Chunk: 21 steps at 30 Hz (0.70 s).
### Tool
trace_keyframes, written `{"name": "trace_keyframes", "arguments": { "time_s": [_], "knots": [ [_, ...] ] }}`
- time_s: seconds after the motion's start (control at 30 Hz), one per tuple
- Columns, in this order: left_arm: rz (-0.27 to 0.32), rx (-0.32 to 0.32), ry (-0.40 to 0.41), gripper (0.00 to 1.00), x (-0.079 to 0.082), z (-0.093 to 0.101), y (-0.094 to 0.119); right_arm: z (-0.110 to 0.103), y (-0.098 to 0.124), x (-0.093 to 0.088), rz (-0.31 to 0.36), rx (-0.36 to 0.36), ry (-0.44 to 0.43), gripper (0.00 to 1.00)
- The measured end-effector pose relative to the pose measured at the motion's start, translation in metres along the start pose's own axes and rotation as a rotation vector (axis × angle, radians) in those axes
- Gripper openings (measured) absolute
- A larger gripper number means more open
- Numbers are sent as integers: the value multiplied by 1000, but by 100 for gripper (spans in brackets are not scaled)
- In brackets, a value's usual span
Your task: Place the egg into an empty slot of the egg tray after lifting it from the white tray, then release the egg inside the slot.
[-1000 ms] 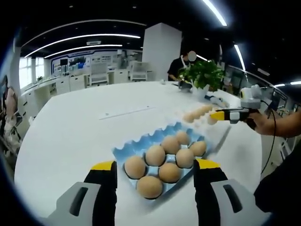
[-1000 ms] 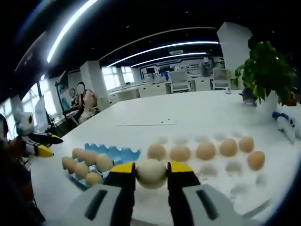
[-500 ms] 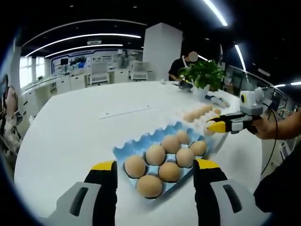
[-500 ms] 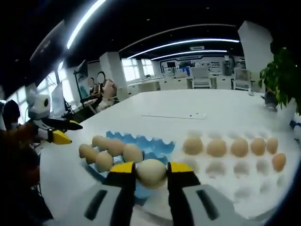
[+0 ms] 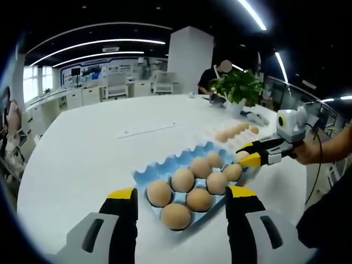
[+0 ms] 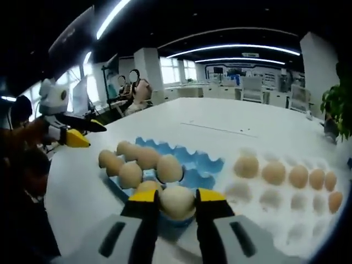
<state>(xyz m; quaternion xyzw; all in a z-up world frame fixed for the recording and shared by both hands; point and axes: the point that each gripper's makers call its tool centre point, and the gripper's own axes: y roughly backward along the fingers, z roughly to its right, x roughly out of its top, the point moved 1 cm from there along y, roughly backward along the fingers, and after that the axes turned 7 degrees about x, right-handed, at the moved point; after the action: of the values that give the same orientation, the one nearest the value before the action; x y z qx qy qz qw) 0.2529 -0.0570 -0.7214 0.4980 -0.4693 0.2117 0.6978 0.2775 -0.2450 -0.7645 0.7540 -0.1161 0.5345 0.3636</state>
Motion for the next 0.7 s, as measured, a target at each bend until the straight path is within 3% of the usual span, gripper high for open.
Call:
{"name": "trace_keyframes", "arguments": {
  "time_s": [0.7],
  "knots": [
    [-4,-7,-5,63,1,2,-3,-1,-5,-11,-29,36,81,26]
  ]
}}
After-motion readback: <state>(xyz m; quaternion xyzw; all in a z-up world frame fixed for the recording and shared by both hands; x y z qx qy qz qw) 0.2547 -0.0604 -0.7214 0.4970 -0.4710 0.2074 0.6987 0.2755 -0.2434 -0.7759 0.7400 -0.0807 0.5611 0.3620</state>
